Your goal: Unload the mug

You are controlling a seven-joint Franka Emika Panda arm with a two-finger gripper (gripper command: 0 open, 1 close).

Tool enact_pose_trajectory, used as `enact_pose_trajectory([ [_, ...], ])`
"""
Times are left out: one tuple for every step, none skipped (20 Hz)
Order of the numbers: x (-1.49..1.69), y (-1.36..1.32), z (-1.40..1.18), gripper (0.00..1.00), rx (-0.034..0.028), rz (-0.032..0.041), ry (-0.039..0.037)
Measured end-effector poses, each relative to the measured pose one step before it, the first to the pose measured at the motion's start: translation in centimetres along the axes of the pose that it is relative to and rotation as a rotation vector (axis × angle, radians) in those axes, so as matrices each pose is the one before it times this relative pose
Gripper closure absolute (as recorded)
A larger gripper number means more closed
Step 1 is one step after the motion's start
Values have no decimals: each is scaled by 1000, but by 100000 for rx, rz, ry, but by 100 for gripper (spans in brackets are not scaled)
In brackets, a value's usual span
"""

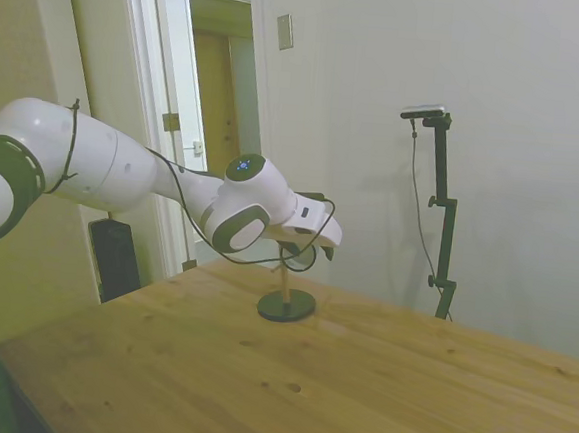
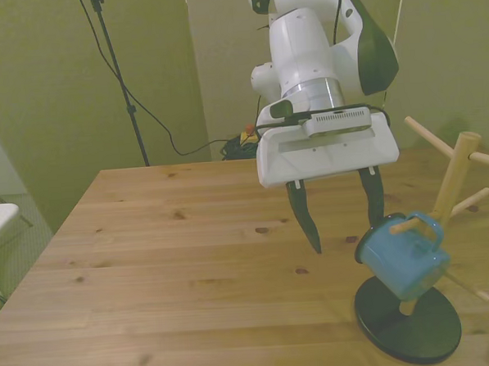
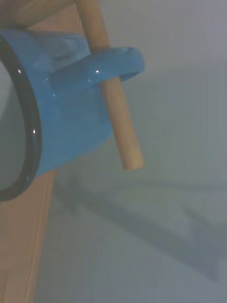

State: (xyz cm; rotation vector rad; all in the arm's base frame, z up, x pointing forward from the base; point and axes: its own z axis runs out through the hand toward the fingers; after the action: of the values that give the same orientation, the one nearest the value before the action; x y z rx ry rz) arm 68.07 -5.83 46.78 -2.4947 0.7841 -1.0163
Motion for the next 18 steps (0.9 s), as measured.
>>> enact_pose_trajectory([
  [203,111,134,0,119,-372,497],
  [276,93,102,0,223,-326,312],
  [183,16,150,0,362,-424,113],
  [123,-15,231,0,454,-415,-22],
  [105,37,309,0,462,-195,-105],
  [42,59,414,0,435,-226,-268],
  [75,38,468,0,488,-442,-227],
  [39,65,527,0,702,-509,-357],
  [86,42,468,0,840,-587,-275],
  [18,5,414,0,813,-658,-338],
  [63,-34,351,0,1020,-343,-244],
  [-4,-47,211,0,945,-342,-274],
  [96,-74,85,100,944,-356,-51],
  [78,-142,39,100,837,-210,-47],
  [43,-159,20,100,742,-345,-153],
  [1,-123,43,100,670,-462,-243],
  [-67,-109,43,100,525,-386,-316],
  [-49,-80,22,100,396,-254,-249],
])
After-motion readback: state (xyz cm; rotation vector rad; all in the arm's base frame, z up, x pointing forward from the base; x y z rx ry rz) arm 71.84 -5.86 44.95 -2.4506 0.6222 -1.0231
